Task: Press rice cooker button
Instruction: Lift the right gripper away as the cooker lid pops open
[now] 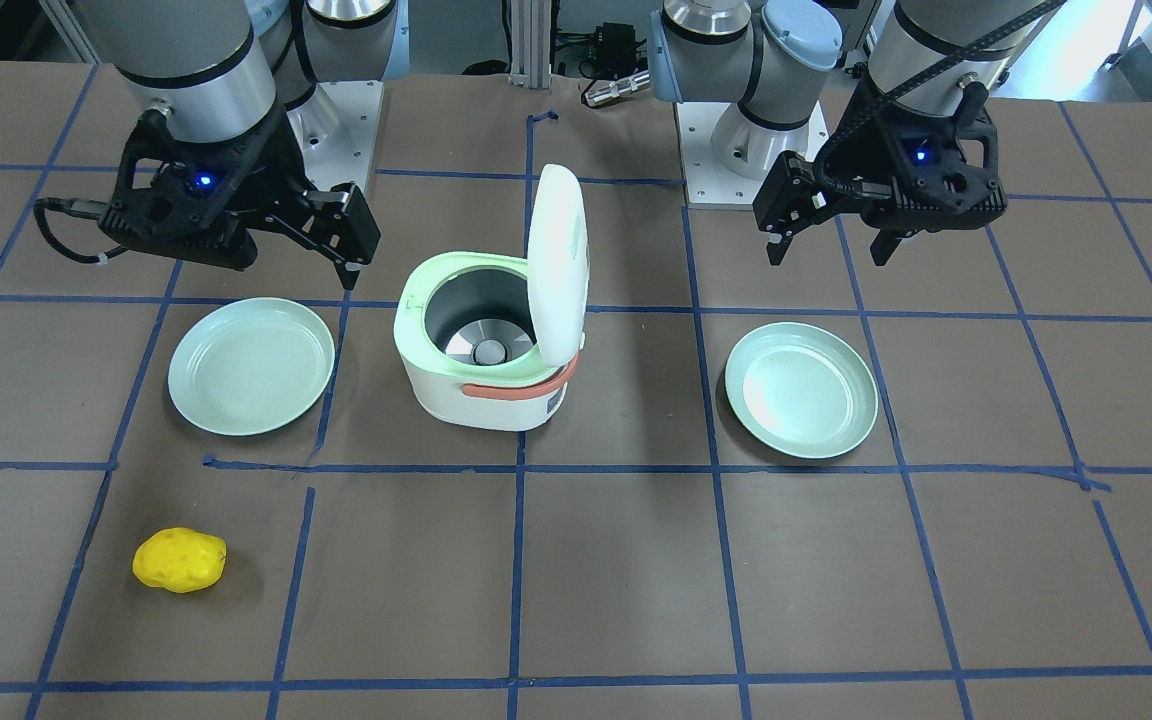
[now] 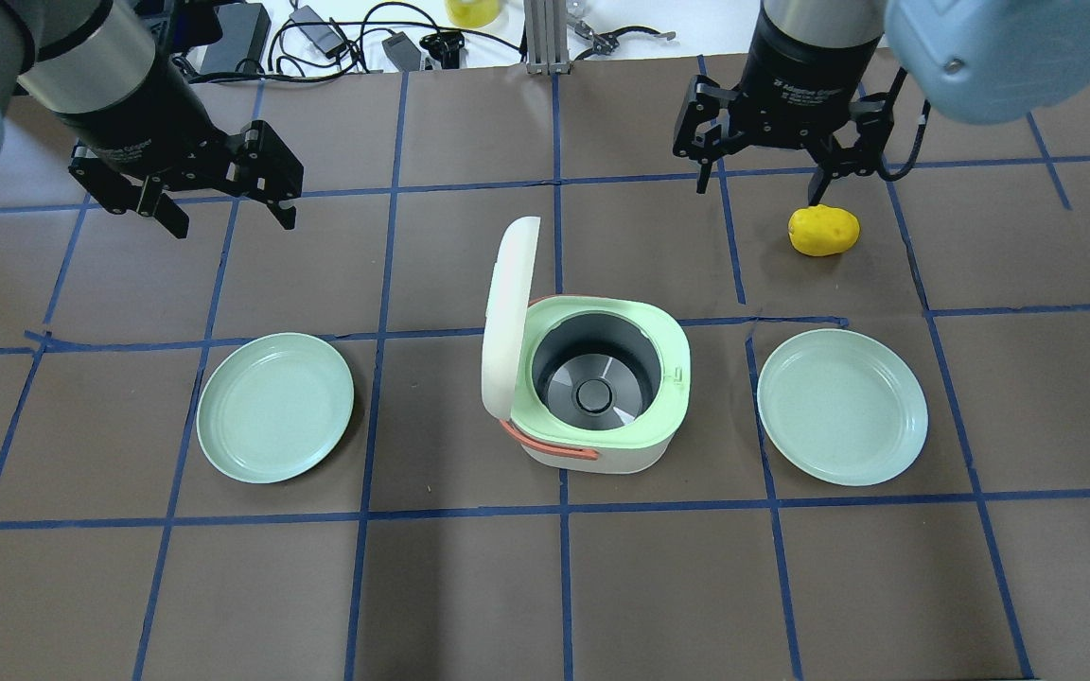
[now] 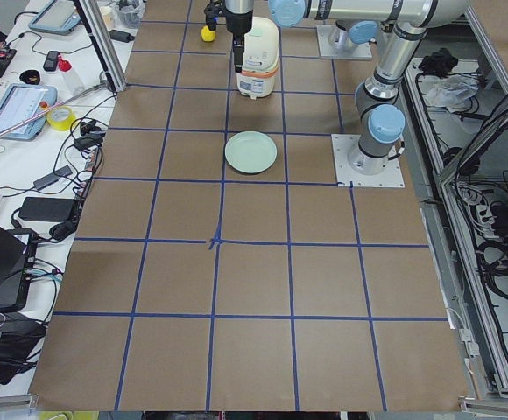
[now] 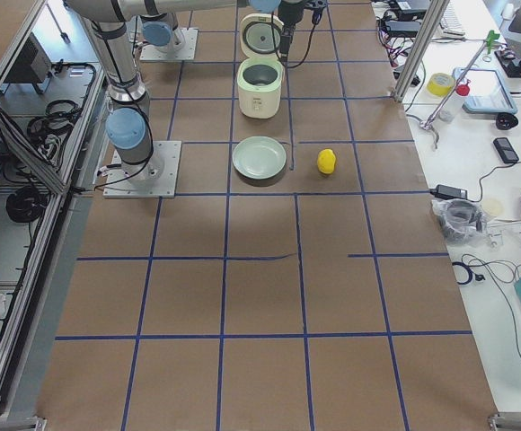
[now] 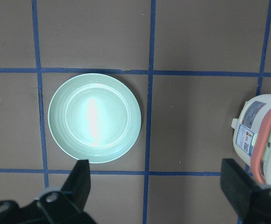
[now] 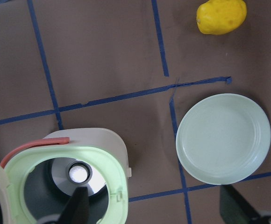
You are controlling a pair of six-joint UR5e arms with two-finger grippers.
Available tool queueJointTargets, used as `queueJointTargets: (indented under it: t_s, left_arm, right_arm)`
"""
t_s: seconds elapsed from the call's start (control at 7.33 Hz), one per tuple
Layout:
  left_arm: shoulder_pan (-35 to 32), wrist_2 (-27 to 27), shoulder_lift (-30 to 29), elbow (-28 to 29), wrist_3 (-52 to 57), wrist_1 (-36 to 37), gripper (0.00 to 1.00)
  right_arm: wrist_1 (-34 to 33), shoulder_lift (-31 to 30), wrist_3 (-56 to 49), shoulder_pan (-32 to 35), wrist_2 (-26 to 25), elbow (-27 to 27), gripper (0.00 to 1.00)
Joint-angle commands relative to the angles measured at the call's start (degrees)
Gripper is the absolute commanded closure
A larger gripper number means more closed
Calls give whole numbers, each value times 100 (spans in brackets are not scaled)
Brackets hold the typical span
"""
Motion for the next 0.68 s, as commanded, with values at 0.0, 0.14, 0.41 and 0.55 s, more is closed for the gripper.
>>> queueJointTargets:
  t_s: [0.0,0.14,0.41,0.55]
  left_arm:
    - [0,0,0,0,0,0,0]
    - [0,0,0,0,0,0,0]
    - [0,0,0,0,0,0,0]
    - [0,0,0,0,0,0,0]
  right_arm:
    - [320,-148,-1086,-542,-100,-32,0]
    - [399,-184,-1368,-710,-187,-32,0]
    - [453,-202,-1397,-738,-381,-49,0]
    - [540,-254,-1397,-738,-372,-49,0]
